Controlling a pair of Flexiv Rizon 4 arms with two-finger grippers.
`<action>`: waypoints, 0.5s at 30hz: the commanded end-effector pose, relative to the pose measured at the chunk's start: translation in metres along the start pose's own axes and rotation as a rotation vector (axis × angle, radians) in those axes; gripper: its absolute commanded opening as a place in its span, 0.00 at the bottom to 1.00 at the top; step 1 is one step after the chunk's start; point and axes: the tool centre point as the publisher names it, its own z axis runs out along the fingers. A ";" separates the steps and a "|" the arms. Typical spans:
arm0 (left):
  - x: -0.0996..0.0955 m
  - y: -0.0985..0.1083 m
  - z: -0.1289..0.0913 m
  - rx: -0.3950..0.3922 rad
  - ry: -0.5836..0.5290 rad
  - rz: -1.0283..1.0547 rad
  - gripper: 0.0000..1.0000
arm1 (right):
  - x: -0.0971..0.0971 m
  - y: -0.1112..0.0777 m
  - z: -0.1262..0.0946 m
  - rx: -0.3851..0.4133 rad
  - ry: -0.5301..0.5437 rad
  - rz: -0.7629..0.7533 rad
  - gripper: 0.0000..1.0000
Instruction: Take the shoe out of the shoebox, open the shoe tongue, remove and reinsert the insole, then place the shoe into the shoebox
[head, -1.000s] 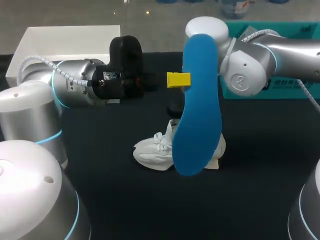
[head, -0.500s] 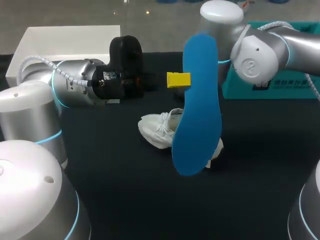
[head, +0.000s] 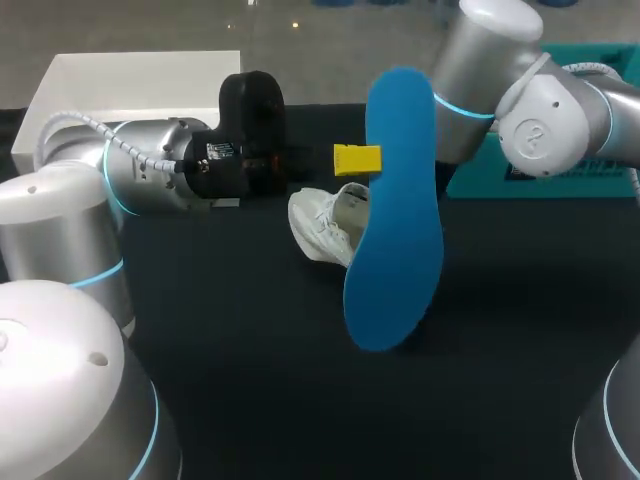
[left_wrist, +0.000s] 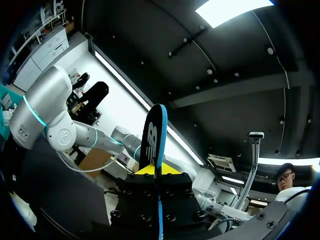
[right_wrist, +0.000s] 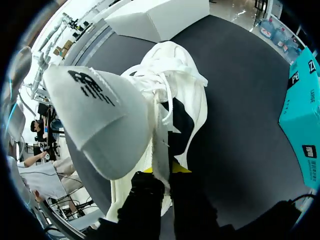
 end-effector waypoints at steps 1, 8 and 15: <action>-0.001 0.000 0.000 0.001 0.002 0.001 0.00 | -0.001 -0.003 0.005 -0.189 0.019 0.252 0.00; -0.001 0.000 0.000 0.001 0.002 0.001 0.00 | 0.000 -0.002 0.005 -0.188 0.017 0.247 0.00; -0.001 0.000 0.000 0.001 0.002 0.001 0.00 | -0.005 -0.001 0.007 -0.197 0.066 0.260 0.00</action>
